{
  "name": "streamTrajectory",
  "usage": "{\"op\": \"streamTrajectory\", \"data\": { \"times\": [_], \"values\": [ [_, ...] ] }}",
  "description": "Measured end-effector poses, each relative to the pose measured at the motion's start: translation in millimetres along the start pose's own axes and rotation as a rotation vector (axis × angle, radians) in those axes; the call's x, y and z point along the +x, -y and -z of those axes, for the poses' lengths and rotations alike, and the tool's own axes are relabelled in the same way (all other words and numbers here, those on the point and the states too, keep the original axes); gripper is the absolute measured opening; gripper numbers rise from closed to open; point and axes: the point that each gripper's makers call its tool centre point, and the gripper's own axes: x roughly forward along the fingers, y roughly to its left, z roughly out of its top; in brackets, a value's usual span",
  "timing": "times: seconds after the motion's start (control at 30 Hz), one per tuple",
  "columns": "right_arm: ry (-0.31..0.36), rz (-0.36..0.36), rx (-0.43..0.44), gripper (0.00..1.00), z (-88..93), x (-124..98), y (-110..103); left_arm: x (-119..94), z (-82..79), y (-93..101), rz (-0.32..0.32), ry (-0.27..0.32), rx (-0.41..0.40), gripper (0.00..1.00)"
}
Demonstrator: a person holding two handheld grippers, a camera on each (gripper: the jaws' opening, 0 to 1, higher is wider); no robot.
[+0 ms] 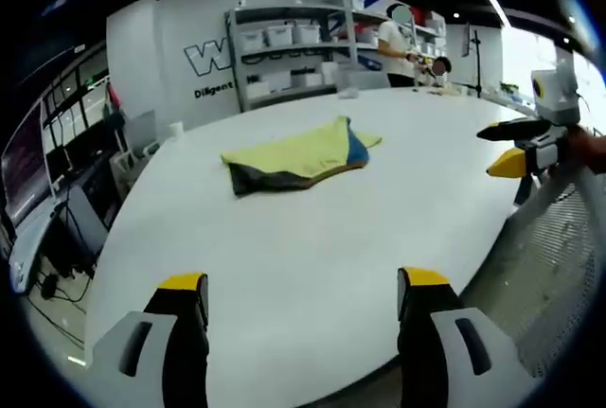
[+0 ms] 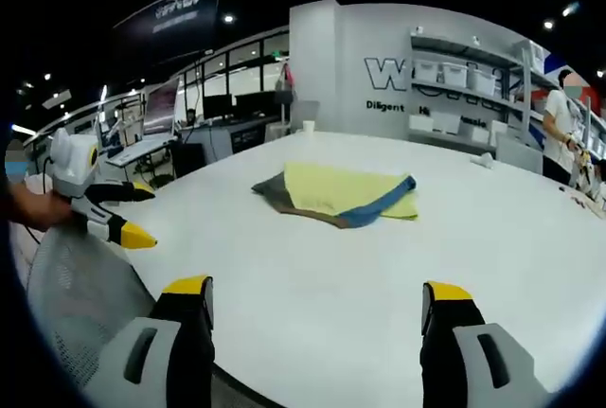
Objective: Fold the garment on the visible template until the final outline fits inside the template.
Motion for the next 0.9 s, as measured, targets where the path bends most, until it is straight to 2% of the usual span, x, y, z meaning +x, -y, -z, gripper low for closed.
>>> {"op": "streamTrajectory", "data": {
  "times": [0.9],
  "values": [
    [-0.042,-0.006,-0.006,0.8,6.7,1.1,-1.6,-0.2,-0.8,-1.0,0.001,0.005,-0.001,0.79]
  ]
}}
